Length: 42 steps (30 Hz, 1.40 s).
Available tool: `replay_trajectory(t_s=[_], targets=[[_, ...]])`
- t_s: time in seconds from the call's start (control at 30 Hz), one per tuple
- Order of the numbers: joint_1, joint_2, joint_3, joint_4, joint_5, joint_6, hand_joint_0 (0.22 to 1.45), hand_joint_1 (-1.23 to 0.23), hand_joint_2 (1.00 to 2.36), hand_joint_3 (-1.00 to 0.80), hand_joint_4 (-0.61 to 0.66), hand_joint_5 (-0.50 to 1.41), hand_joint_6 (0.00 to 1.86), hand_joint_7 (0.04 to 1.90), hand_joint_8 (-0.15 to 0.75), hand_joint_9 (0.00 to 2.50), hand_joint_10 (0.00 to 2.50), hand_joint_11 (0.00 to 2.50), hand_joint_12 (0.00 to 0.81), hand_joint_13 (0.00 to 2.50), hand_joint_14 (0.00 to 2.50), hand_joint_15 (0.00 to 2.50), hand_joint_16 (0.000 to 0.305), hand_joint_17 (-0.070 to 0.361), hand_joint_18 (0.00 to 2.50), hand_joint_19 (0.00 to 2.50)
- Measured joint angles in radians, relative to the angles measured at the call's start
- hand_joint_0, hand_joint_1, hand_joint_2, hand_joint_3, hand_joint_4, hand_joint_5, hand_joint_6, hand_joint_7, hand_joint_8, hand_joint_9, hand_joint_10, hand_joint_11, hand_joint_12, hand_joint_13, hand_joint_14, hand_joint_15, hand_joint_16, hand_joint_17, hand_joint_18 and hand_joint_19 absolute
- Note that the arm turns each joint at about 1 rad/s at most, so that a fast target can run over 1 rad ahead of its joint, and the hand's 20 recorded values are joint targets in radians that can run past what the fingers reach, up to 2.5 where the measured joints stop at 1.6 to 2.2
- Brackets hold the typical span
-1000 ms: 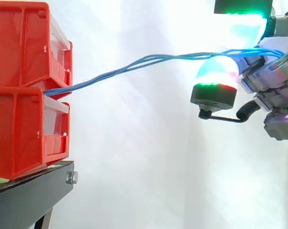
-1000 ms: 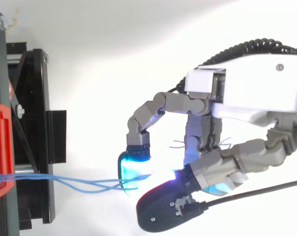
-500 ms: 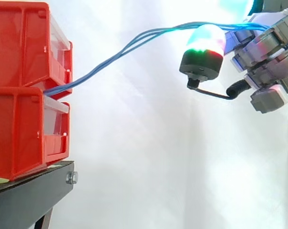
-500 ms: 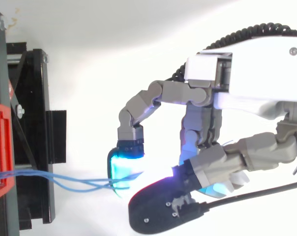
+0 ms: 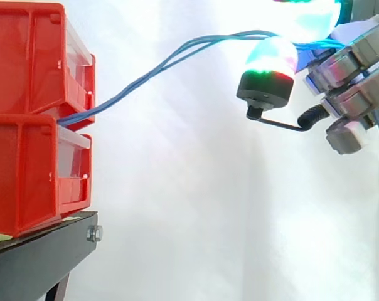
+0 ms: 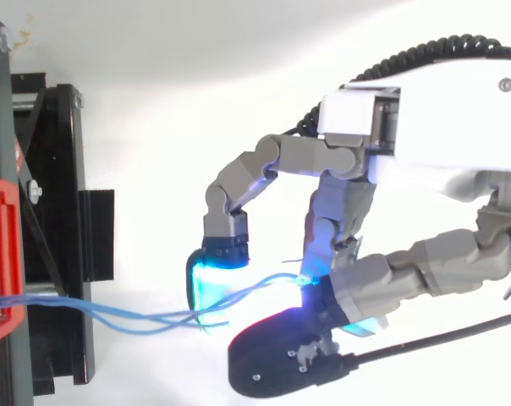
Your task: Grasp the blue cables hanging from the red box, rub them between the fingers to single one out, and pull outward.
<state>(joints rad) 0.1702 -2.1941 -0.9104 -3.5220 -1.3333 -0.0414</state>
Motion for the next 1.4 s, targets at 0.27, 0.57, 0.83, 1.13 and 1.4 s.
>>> replay_trajectory(t_s=[0.27, 0.57, 0.83, 1.13, 1.4], targets=[[0.000, -0.001, -0.003, 0.000, 0.000, -0.005, 0.75, -0.90, 1.00, -0.50, -0.02, -0.19, 0.92, 0.97, 0.241, 1.28, 0.02, 1.09, 0.341, 0.96, 0.03, 0.76, 0.045, 0.101, 0.79, 0.67], [0.000, 0.000, -0.006, -0.005, 0.000, -0.009, 0.57, -0.71, 1.00, -0.50, 0.07, -0.17, 0.88, 1.00, 0.246, 1.30, 0.02, 0.99, 0.346, 0.98, 0.03, 0.76, 0.046, 0.103, 0.78, 0.72], [-0.001, 0.000, -0.009, -0.009, -0.001, -0.009, 0.50, -0.68, 1.00, -0.50, 0.09, -0.17, 0.85, 0.99, 0.266, 1.28, 0.02, 0.95, 0.369, 0.99, 0.03, 0.77, 0.052, 0.117, 0.78, 0.74], [-0.002, -0.001, -0.010, -0.010, 0.000, -0.009, 0.54, -0.58, 1.00, -0.50, 0.08, -0.16, 0.84, 1.00, 0.260, 1.29, 0.02, 0.94, 0.356, 1.00, 0.03, 0.77, 0.049, 0.111, 0.77, 0.76], [-0.003, 0.000, -0.010, -0.011, -0.001, -0.009, 0.60, -0.65, 1.02, -0.24, 0.06, -0.17, 0.85, 1.04, 0.257, 1.26, 0.03, 0.94, 0.352, 1.00, 0.03, 0.78, 0.048, 0.108, 0.76, 0.76]])
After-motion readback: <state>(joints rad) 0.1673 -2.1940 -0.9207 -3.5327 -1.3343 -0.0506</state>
